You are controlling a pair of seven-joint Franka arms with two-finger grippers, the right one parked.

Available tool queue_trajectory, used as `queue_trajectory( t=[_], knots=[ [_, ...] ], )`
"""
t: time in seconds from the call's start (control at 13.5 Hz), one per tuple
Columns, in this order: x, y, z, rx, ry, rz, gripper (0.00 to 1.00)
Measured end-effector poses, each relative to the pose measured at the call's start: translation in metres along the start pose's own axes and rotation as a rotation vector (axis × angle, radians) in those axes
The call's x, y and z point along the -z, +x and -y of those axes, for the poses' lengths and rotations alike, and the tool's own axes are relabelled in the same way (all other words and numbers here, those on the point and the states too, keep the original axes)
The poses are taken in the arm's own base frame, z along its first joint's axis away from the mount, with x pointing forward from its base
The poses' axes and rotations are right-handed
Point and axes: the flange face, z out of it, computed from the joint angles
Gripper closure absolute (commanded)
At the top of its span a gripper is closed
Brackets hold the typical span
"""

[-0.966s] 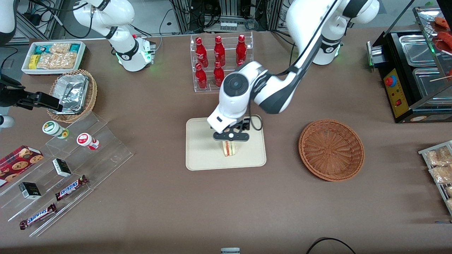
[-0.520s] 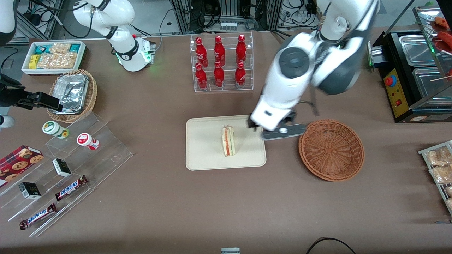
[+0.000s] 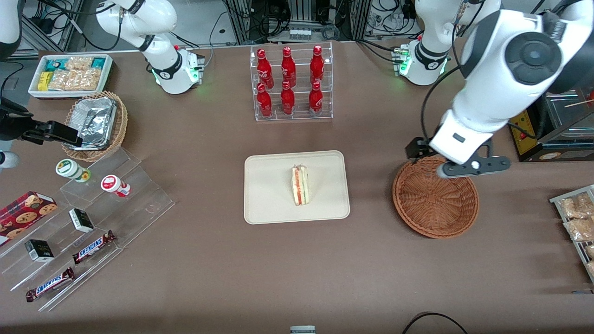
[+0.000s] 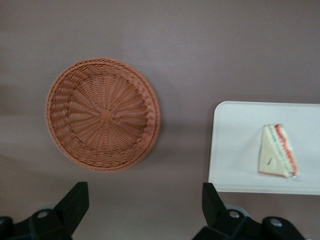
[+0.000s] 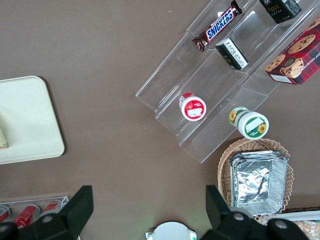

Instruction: Place sandwich from basket to tray

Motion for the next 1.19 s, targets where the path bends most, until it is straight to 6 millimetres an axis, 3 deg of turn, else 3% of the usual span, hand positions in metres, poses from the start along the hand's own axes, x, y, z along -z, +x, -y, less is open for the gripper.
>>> queue_trajectory(
  t=[0.3, 0.74, 0.89, 1.19],
  knots=[
    [0.005, -0.007, 0.066, -0.062, 0.007, 0.006, 0.00],
    [0.015, -0.003, 0.123, -0.091, 0.005, -0.009, 0.00],
    [0.015, -0.002, 0.131, -0.090, 0.004, -0.012, 0.00],
    [0.016, 0.002, 0.125, -0.104, 0.002, -0.021, 0.00]
  ],
)
